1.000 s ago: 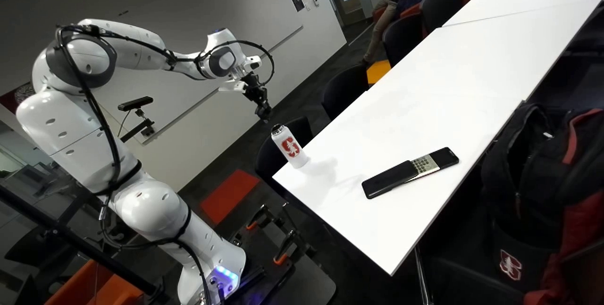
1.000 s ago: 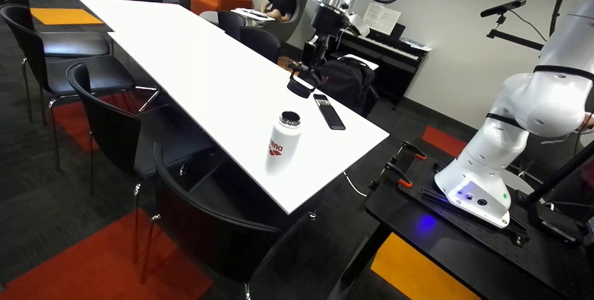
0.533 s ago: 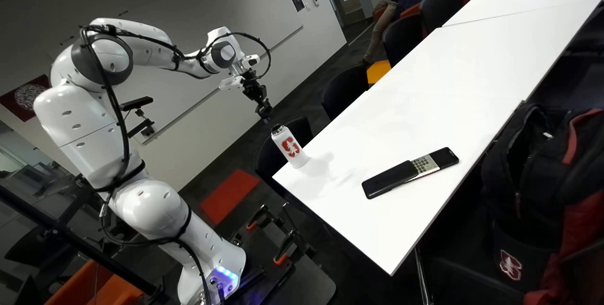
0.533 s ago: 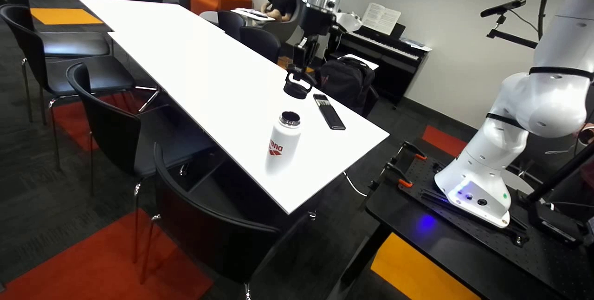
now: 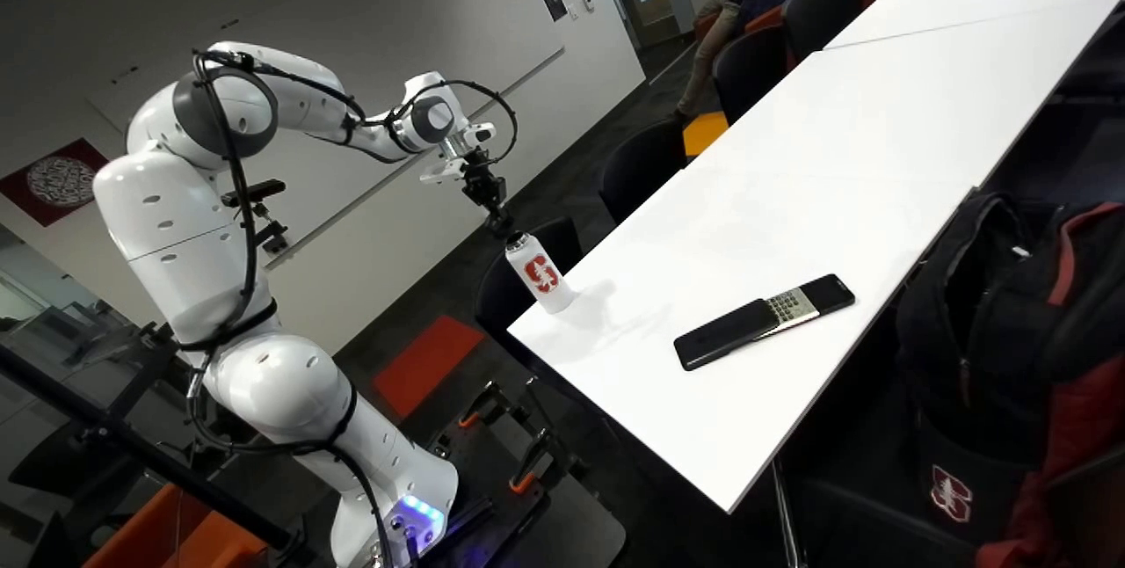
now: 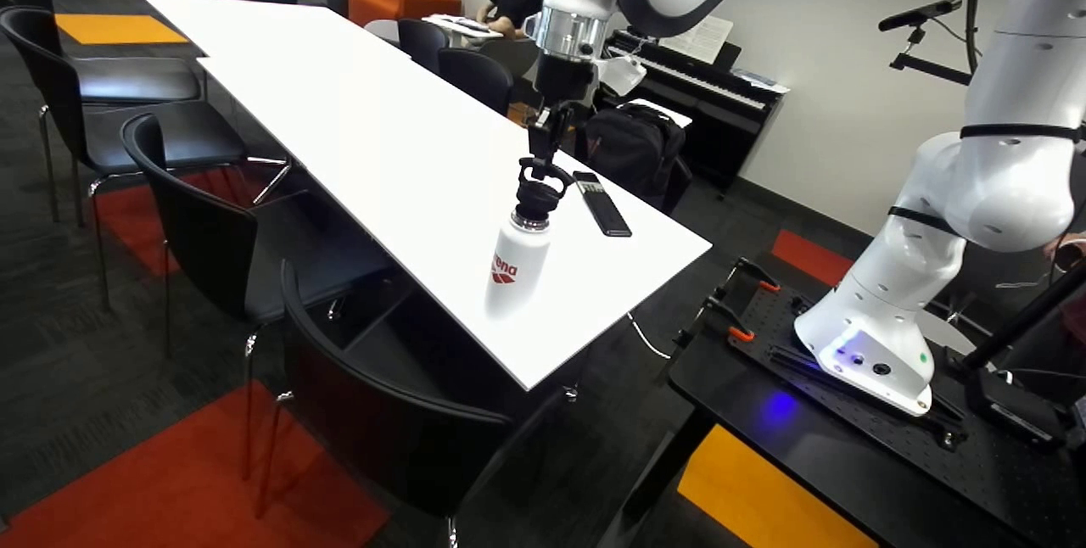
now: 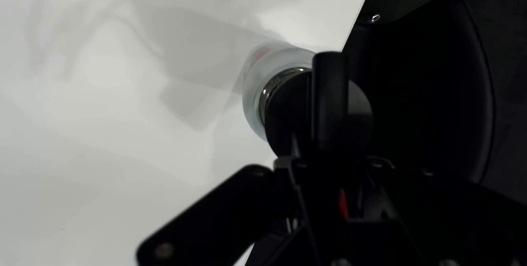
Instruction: Take the lid and put it on the bottle
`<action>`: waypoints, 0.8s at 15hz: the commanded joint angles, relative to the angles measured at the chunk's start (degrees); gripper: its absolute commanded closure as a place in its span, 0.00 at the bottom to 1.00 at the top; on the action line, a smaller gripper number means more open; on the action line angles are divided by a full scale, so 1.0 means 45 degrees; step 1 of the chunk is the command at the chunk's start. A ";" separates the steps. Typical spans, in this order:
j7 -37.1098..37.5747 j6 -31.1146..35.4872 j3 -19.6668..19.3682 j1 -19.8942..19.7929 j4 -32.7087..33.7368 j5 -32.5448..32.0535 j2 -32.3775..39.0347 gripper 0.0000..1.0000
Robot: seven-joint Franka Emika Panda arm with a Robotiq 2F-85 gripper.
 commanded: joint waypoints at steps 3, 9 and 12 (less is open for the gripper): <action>0.0341 0.0073 -0.0156 0.0208 0.0307 -0.0400 0.0423 0.95; 0.0392 0.0247 -0.0217 0.0314 0.0395 -0.0798 0.0707 0.95; 0.0419 0.0557 -0.0252 0.0373 0.0409 -0.1024 0.0812 0.95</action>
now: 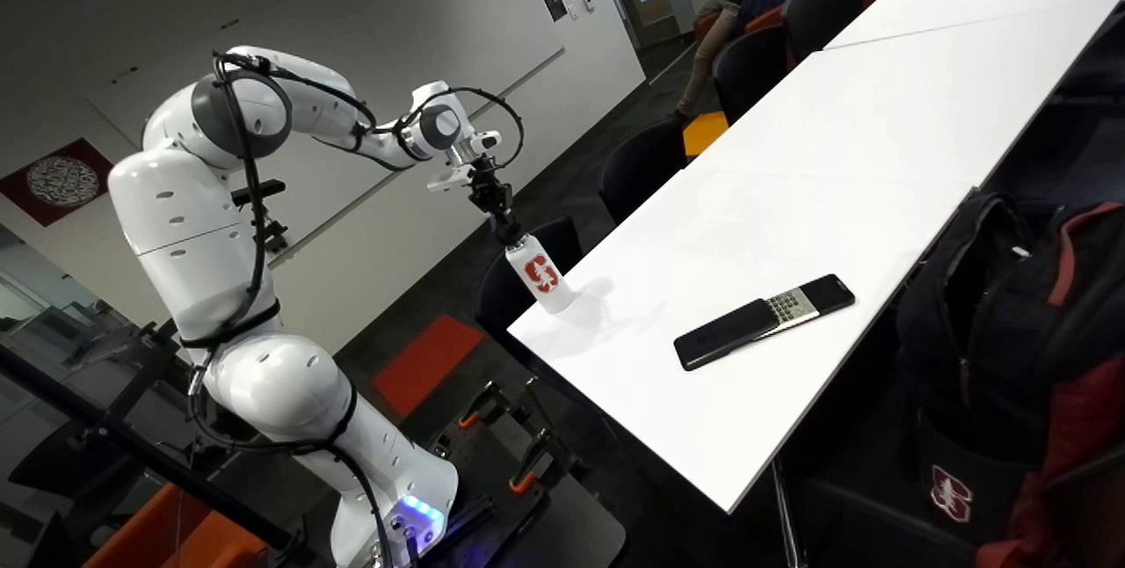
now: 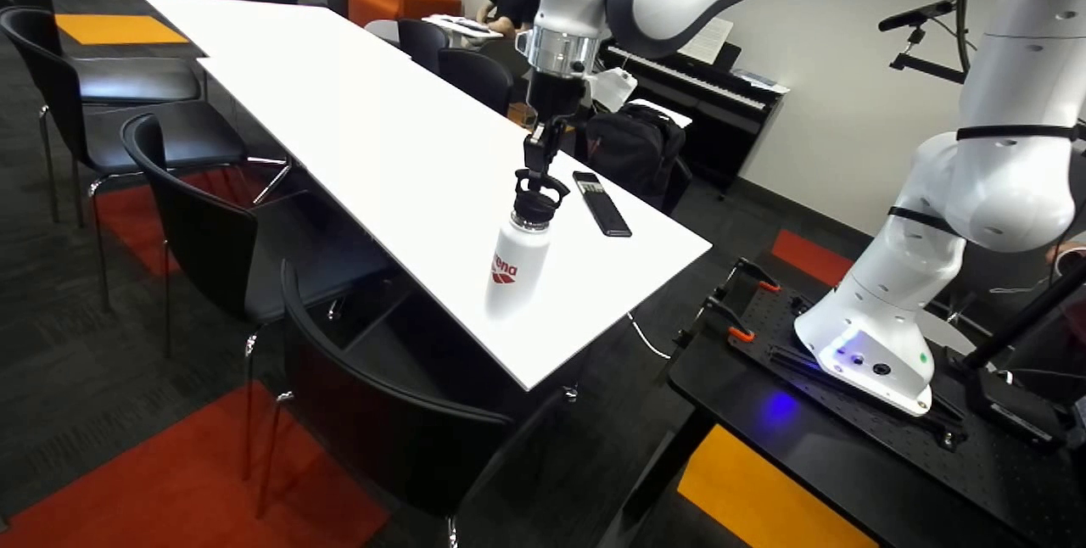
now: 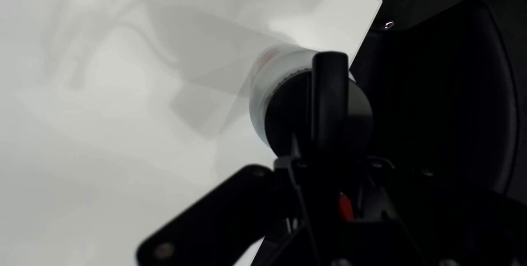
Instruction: Take the lid and put it on the bottle
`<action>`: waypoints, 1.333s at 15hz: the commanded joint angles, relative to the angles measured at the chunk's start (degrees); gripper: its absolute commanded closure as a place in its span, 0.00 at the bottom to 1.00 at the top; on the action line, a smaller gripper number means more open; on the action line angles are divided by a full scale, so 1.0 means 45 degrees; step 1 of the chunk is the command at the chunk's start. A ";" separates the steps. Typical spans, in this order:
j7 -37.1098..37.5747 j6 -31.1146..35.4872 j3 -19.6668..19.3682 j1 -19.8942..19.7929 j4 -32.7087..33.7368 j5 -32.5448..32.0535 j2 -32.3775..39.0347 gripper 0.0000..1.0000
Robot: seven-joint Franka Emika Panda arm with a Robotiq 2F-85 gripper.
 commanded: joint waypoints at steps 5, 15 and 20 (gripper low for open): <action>0.0421 0.0761 -0.0225 0.0356 0.0234 -0.0663 0.0316 0.60; 0.0221 0.0757 -0.0009 0.0199 -0.0387 0.0045 -0.1070 0.00; 0.0234 0.1170 -0.0163 -0.0415 -0.1075 0.1202 -0.2903 0.00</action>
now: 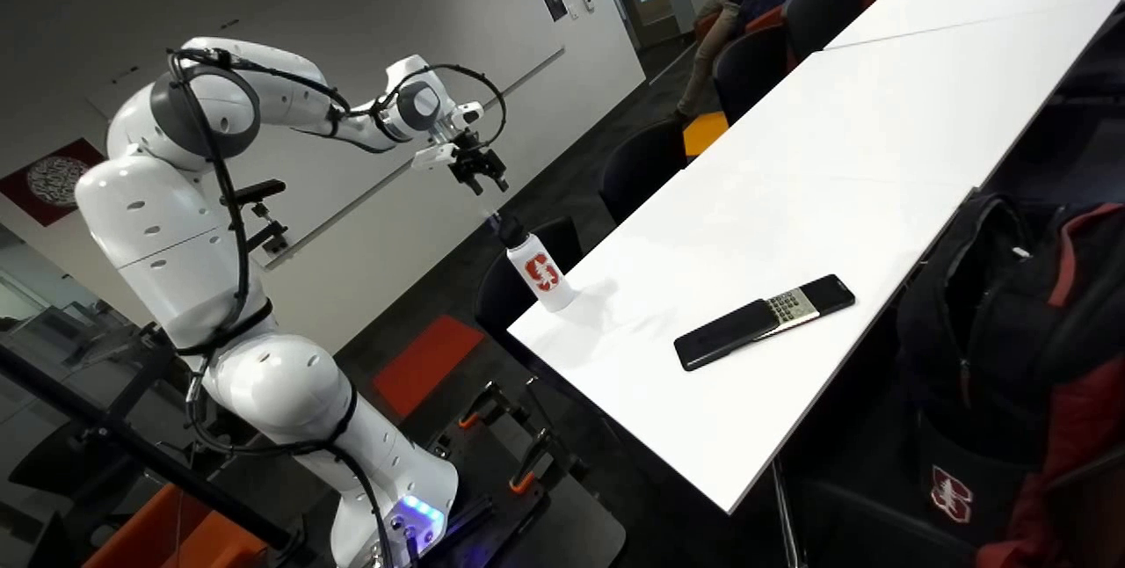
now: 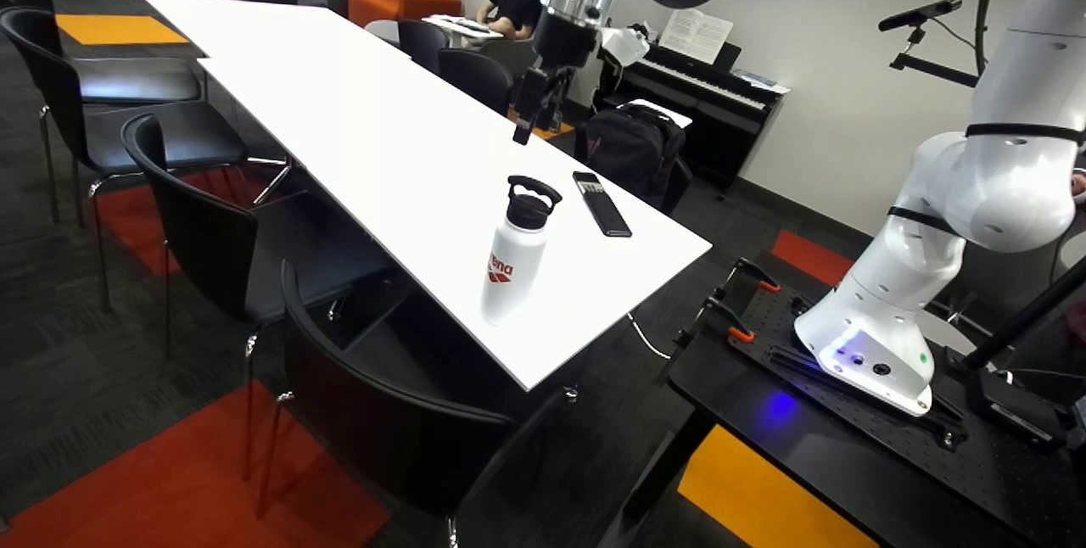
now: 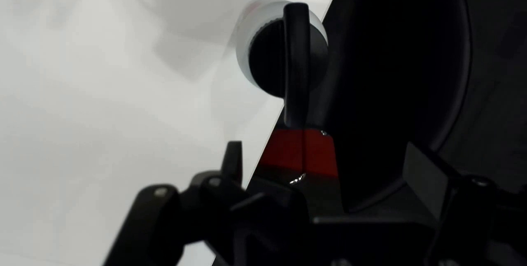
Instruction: Take the lid and put it on the bottle
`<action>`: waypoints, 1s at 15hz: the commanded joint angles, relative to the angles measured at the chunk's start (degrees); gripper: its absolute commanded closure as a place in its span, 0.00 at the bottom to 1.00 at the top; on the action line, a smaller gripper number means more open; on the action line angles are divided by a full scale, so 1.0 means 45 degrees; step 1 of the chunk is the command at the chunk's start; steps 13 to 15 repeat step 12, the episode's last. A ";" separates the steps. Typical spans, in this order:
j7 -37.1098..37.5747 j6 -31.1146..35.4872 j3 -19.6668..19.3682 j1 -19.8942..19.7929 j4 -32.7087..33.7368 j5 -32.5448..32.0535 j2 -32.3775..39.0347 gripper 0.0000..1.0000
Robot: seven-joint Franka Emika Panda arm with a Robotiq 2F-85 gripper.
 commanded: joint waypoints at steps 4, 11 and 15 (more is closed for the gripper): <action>0.0131 0.0593 -0.0494 -0.1088 -0.1515 0.1417 -0.2457 0.00; 0.0101 -0.0218 -0.0874 -0.1710 -0.1876 0.1796 -0.3034 0.00; 0.0108 -0.0252 -0.0901 -0.1752 -0.1907 0.1823 -0.3053 0.00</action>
